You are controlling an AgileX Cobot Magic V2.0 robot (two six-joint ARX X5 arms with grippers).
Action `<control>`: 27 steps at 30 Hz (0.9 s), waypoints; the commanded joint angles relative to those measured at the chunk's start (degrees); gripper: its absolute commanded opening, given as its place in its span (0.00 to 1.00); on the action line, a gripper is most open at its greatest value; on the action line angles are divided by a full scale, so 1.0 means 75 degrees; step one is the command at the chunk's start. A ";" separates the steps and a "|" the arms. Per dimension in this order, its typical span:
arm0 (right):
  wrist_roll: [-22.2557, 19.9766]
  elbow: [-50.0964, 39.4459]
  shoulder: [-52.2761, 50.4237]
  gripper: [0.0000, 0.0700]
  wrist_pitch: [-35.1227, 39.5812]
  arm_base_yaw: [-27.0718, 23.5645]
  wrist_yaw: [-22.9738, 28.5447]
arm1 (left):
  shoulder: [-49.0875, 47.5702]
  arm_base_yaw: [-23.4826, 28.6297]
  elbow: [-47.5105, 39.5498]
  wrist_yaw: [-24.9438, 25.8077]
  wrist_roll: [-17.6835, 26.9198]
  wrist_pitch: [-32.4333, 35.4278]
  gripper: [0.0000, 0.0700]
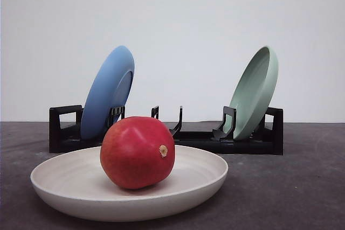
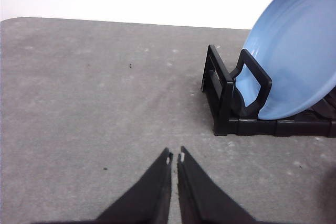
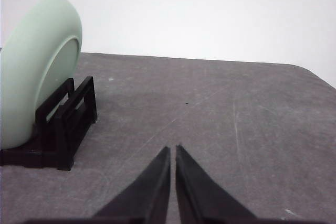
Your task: Place pomegranate in white plate
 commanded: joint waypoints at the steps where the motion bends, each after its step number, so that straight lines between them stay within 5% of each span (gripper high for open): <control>1: 0.0082 -0.0029 0.0009 0.02 0.0061 -0.0003 0.0026 | -0.0003 -0.0003 -0.0070 -0.0004 0.0055 0.0102 0.00; 27: 0.0082 -0.0029 0.0009 0.02 0.0061 -0.0003 0.0026 | -0.0003 -0.0003 -0.0070 -0.0005 0.0055 0.0102 0.00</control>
